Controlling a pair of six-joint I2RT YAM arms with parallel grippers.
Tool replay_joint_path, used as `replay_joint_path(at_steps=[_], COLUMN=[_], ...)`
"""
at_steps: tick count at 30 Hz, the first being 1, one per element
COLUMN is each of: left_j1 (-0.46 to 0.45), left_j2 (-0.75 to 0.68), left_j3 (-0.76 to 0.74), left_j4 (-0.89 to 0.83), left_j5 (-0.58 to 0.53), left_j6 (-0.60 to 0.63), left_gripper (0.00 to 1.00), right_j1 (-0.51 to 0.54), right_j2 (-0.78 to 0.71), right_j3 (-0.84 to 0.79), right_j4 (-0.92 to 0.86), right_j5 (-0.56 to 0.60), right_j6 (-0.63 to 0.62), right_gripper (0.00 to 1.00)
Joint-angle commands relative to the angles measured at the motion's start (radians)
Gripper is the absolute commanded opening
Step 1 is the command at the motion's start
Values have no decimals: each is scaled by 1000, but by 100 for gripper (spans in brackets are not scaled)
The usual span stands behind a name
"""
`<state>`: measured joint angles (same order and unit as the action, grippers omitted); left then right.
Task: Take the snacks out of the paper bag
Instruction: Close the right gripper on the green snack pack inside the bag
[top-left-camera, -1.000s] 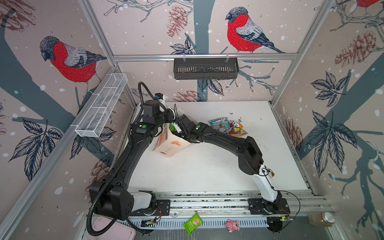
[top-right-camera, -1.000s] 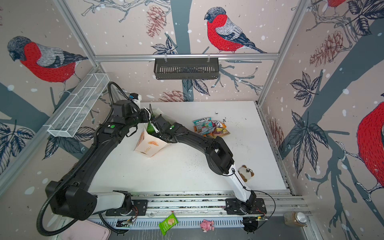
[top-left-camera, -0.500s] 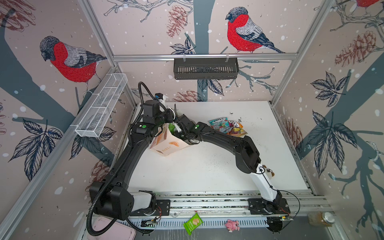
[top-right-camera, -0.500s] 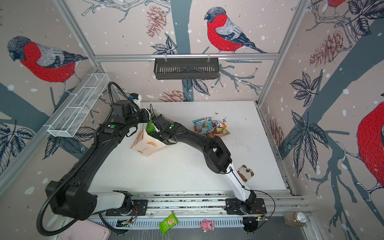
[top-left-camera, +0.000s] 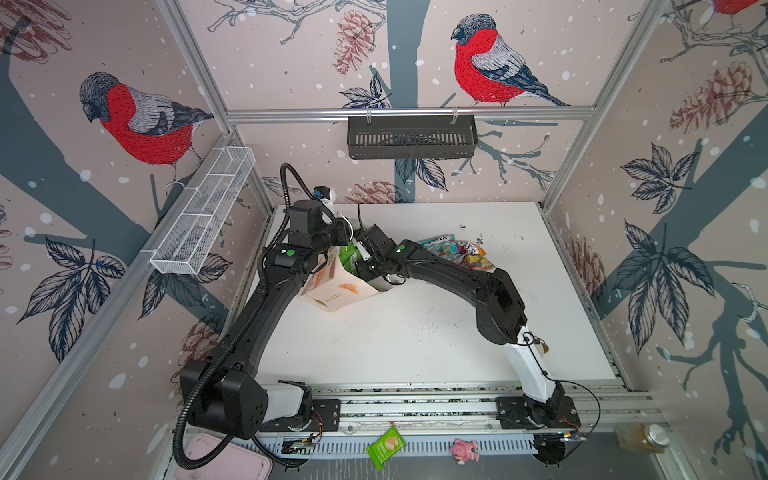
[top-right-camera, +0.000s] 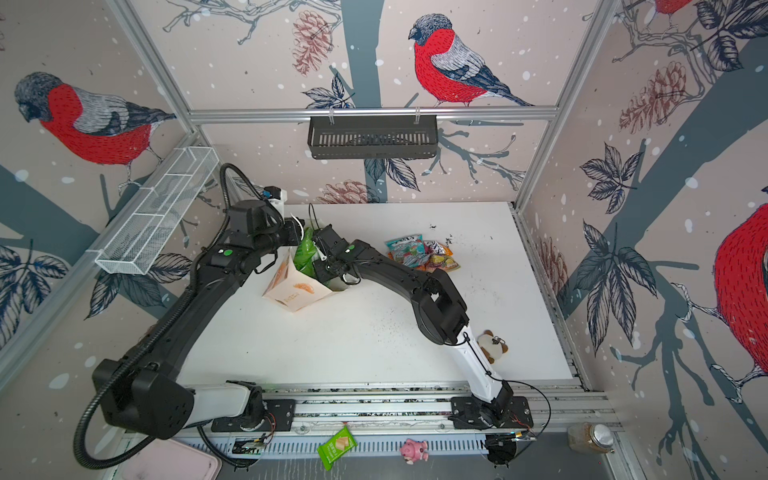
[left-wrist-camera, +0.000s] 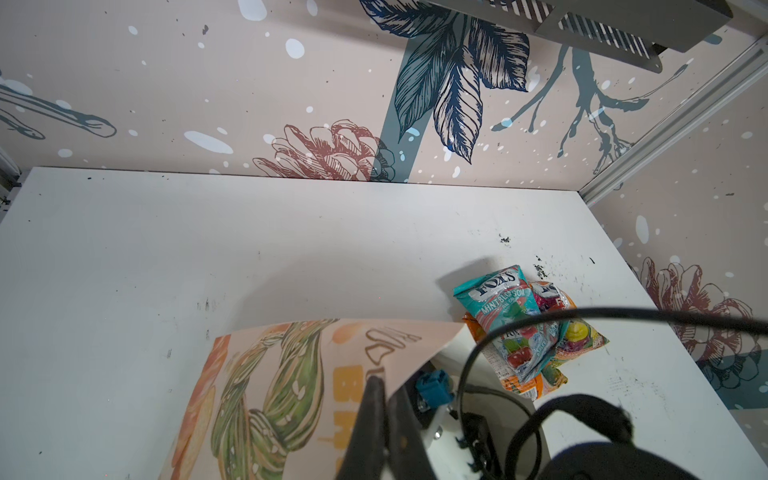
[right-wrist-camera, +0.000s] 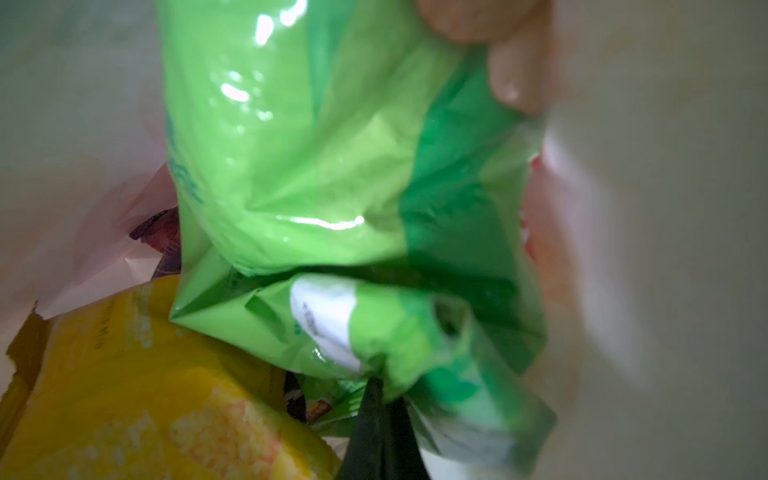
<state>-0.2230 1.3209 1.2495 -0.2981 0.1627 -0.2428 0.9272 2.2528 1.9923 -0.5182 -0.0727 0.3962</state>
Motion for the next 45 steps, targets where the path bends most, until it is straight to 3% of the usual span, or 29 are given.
replay_joint_path(at_steps=[1,29,30,32,36,39,45], left_j1=[-3,-43,-43,-43,-42,-43,-43], left_j2=[4,9,9,8,12,15,14], left_j3=[9,14,13,13,11,13,12], left_j4=[58,44,43,44,43,42,44], left_j5=[27,-35,-38,-38,-37,-35,-31], left_j6=[13,38,38,38,37,34,35], left_gripper=[0,0,0,0,0,0,0], right_j1=[-2,-60,-60,-59,-59,-59,-57], right_j2=[-37,-256,-256,-254,-251,-243,-205], right_j3=[-29,-111,-110,-116,-141,-160,-164], right_j4=[68,136,135,133,143,155,174], right_j5=[19,86,86,86,74,72,46], right_j6=[17,-4,-3,0,9,13,25], right_gripper=[2,0,6,27,29,42,52])
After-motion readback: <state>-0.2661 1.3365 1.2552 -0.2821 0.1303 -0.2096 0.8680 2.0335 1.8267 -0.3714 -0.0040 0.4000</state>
